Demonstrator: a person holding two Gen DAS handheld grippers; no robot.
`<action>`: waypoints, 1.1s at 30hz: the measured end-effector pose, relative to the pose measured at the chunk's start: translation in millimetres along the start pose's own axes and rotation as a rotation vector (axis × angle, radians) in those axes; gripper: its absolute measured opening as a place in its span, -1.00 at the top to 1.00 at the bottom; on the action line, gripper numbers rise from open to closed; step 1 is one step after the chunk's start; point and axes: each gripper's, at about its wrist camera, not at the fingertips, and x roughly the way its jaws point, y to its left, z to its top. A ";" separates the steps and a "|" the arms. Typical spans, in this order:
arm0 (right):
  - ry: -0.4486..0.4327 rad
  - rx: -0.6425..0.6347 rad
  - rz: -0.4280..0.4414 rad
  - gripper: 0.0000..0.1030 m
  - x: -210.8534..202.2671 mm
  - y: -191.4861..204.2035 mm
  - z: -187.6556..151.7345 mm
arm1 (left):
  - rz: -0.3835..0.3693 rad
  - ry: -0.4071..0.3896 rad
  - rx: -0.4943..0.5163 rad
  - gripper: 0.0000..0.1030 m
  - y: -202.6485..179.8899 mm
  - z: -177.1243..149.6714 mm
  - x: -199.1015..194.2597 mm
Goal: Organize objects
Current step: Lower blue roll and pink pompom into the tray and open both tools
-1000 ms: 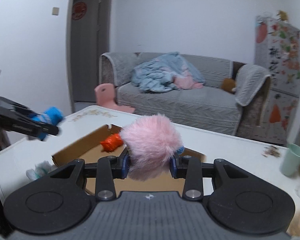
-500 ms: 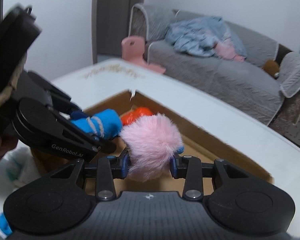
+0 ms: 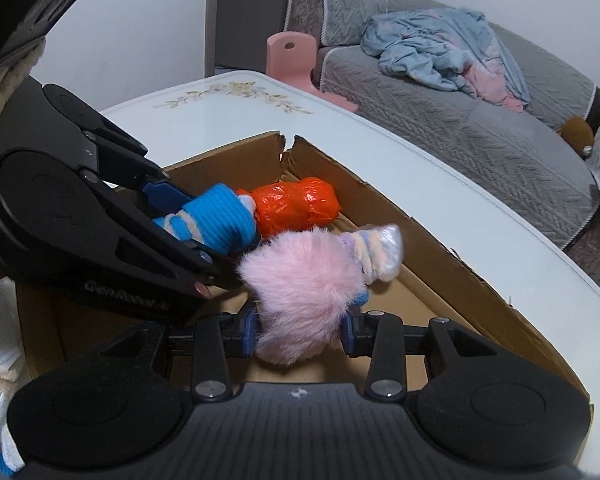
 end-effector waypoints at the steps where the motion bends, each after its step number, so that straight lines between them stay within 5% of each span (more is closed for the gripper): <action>1: 0.010 -0.009 -0.003 0.29 0.5 1.5 -0.5 | 0.000 -0.003 0.000 -0.24 0.0 0.0 -0.4; 5: 0.014 -0.007 -0.007 0.14 -0.2 -0.9 -1.5 | -0.012 -0.013 -0.008 -0.50 -1.1 1.9 -3.8; 13: 0.020 -0.019 -0.007 0.08 -0.7 -1.3 0.5 | -0.002 -0.033 0.002 -0.63 -3.8 5.3 -10.9; 26: 0.026 -0.032 -0.010 -0.03 -1.7 0.1 7.1 | -0.007 -0.045 0.002 -0.64 -6.6 7.4 -20.8; 33: 0.019 -0.032 -0.024 -0.26 -6.7 2.3 9.2 | -0.014 -0.056 0.000 -0.67 -5.4 6.9 -31.6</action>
